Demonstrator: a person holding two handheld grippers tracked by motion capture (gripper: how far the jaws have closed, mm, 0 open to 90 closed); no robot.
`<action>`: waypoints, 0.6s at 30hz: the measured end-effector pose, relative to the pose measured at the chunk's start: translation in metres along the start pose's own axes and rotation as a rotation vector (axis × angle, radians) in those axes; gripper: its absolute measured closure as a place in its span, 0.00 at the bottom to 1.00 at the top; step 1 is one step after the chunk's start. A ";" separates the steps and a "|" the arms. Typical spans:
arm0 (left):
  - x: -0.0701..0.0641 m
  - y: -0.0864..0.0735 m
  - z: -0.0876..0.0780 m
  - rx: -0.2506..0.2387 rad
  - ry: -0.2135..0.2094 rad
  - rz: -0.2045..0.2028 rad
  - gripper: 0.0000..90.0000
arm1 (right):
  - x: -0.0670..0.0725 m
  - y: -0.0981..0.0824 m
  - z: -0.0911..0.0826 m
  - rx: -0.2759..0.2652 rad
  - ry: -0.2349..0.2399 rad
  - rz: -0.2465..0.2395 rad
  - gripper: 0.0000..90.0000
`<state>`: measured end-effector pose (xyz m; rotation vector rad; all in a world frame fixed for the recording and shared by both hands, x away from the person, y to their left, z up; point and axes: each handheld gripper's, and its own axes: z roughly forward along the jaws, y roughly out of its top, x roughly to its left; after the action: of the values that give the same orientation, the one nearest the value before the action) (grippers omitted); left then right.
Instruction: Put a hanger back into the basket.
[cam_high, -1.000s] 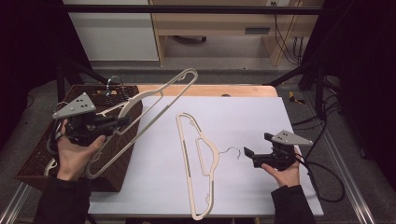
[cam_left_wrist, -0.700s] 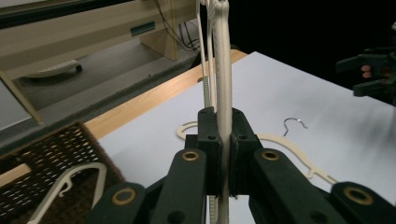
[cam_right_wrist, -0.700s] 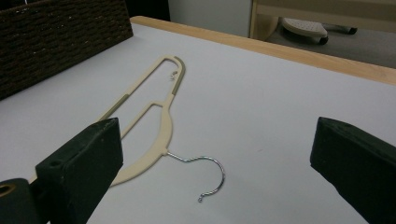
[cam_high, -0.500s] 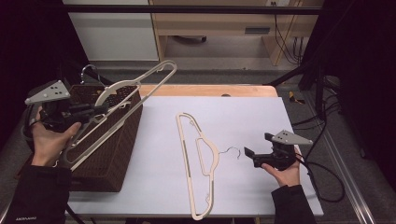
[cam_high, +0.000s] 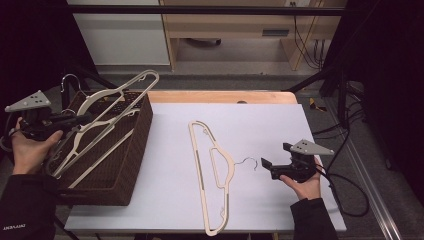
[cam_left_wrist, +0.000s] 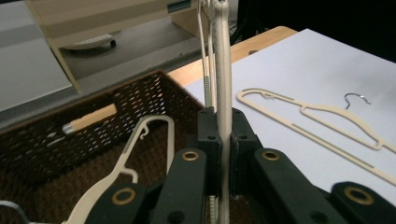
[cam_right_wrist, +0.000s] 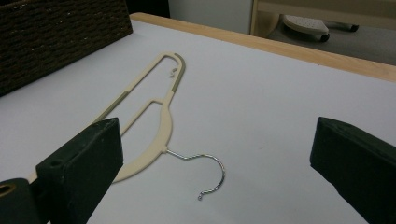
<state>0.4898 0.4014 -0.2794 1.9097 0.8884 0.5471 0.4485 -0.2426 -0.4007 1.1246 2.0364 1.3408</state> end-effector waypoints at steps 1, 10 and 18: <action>0.003 -0.003 -0.001 0.002 0.003 -0.006 0.96 | 0.000 0.000 0.000 0.000 0.000 0.000 0.03; 0.026 -0.028 -0.005 0.048 0.024 -0.038 0.96 | 0.000 0.000 0.000 0.002 -0.002 -0.004 0.03; 0.037 -0.046 -0.007 0.089 0.044 -0.073 0.96 | 0.000 -0.001 0.001 0.008 -0.003 0.000 0.03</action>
<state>0.4922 0.4475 -0.3159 1.9430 1.0213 0.5148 0.4491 -0.2420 -0.4023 1.1293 2.0420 1.3312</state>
